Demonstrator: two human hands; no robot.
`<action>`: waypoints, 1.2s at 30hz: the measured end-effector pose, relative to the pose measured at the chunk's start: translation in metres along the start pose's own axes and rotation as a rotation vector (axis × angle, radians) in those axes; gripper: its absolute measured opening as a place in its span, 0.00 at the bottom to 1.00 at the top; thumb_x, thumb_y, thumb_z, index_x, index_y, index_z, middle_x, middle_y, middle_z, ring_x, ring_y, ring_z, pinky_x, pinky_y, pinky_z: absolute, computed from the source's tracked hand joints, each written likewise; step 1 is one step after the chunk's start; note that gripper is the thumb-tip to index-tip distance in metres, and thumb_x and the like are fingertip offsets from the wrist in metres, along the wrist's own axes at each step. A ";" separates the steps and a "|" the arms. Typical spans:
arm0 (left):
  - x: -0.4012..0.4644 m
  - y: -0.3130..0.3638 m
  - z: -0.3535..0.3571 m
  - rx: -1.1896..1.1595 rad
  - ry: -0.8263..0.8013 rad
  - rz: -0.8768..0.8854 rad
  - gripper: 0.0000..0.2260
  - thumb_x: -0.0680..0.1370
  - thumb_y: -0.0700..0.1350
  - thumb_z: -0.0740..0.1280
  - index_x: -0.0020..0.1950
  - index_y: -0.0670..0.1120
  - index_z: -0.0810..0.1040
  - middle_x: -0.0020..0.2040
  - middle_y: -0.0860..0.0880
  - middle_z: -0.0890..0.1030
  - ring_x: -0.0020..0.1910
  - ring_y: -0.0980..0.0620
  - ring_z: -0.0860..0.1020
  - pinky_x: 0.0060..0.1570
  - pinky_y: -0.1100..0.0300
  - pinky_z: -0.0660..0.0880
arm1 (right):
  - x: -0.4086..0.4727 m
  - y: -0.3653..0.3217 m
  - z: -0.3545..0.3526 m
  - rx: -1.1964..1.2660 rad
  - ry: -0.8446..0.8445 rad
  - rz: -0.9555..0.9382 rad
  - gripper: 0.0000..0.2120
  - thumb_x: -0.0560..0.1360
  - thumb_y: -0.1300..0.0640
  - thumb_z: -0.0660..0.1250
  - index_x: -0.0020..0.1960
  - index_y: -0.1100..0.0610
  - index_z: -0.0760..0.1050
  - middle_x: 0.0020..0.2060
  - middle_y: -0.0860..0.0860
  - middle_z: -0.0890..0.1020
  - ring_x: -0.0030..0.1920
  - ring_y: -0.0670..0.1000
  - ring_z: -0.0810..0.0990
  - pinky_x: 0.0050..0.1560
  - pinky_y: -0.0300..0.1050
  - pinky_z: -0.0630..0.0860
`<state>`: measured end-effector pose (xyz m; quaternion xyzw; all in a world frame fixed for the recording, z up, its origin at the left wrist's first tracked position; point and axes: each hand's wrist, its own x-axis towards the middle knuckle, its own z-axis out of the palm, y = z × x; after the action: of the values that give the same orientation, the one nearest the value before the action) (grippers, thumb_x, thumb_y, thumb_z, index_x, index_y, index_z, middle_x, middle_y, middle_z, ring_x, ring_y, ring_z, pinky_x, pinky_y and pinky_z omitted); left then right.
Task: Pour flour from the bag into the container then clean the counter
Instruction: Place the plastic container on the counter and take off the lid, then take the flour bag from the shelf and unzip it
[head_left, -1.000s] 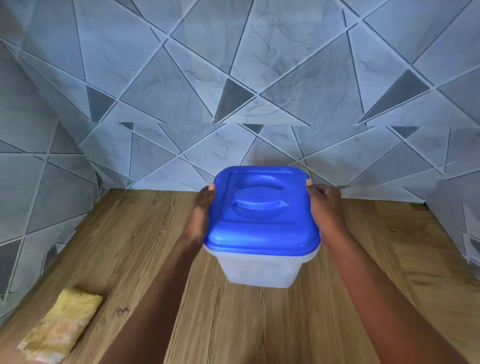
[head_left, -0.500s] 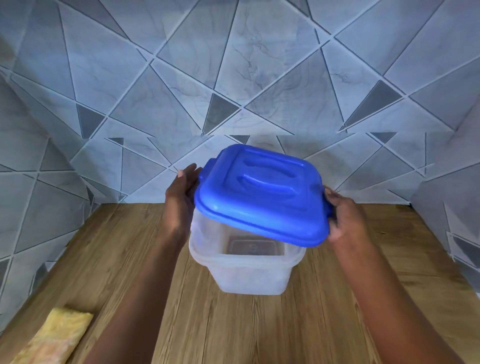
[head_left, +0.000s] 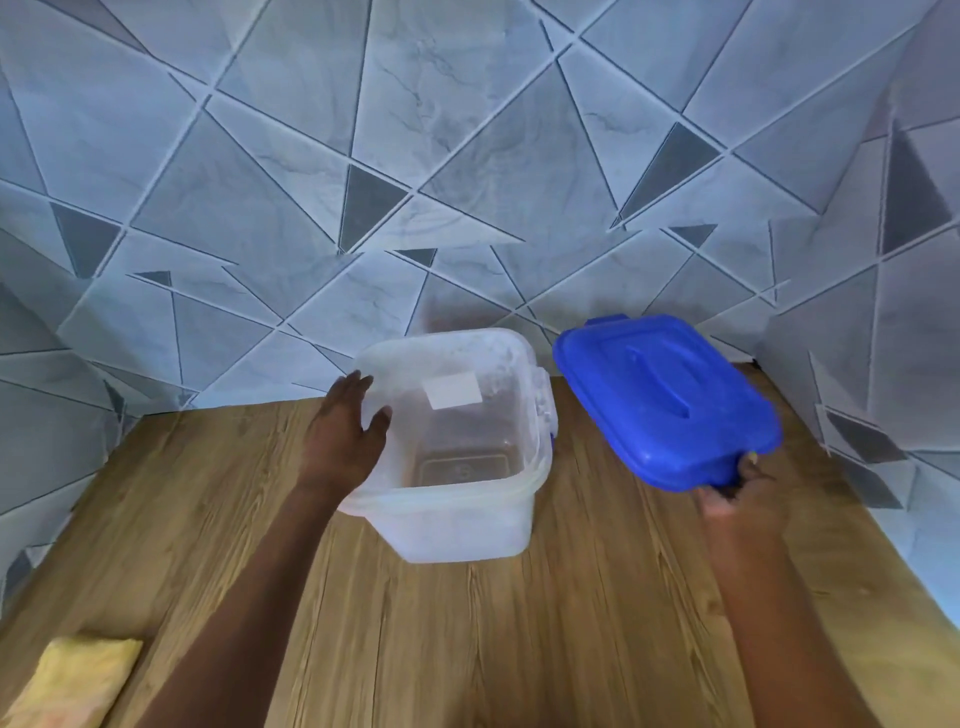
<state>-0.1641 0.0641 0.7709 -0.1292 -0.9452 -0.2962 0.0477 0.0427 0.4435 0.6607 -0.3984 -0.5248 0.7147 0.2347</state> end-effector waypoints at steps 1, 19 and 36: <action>0.000 -0.001 0.000 0.002 0.000 0.004 0.23 0.82 0.48 0.66 0.76 0.46 0.69 0.77 0.46 0.70 0.76 0.43 0.68 0.73 0.42 0.69 | -0.009 -0.006 0.002 0.120 -0.018 -0.010 0.29 0.74 0.31 0.66 0.66 0.49 0.73 0.65 0.51 0.79 0.64 0.51 0.77 0.56 0.28 0.73; 0.001 -0.003 0.002 0.111 0.005 0.039 0.23 0.80 0.49 0.68 0.74 0.45 0.71 0.77 0.45 0.69 0.78 0.44 0.66 0.74 0.43 0.66 | 0.027 0.033 -0.019 -1.300 -0.134 -1.072 0.11 0.67 0.61 0.57 0.45 0.54 0.76 0.34 0.53 0.82 0.32 0.60 0.80 0.33 0.50 0.76; -0.006 0.009 -0.003 0.028 0.118 0.005 0.20 0.79 0.46 0.69 0.71 0.44 0.74 0.72 0.44 0.76 0.69 0.41 0.76 0.68 0.48 0.73 | 0.020 0.038 -0.014 -1.210 -0.438 -0.700 0.23 0.69 0.65 0.72 0.63 0.58 0.79 0.60 0.52 0.81 0.63 0.55 0.79 0.65 0.56 0.76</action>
<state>-0.1560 0.0679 0.7777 -0.1134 -0.9444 -0.2898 0.1061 0.0457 0.4537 0.6172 -0.1153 -0.9592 0.2462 0.0777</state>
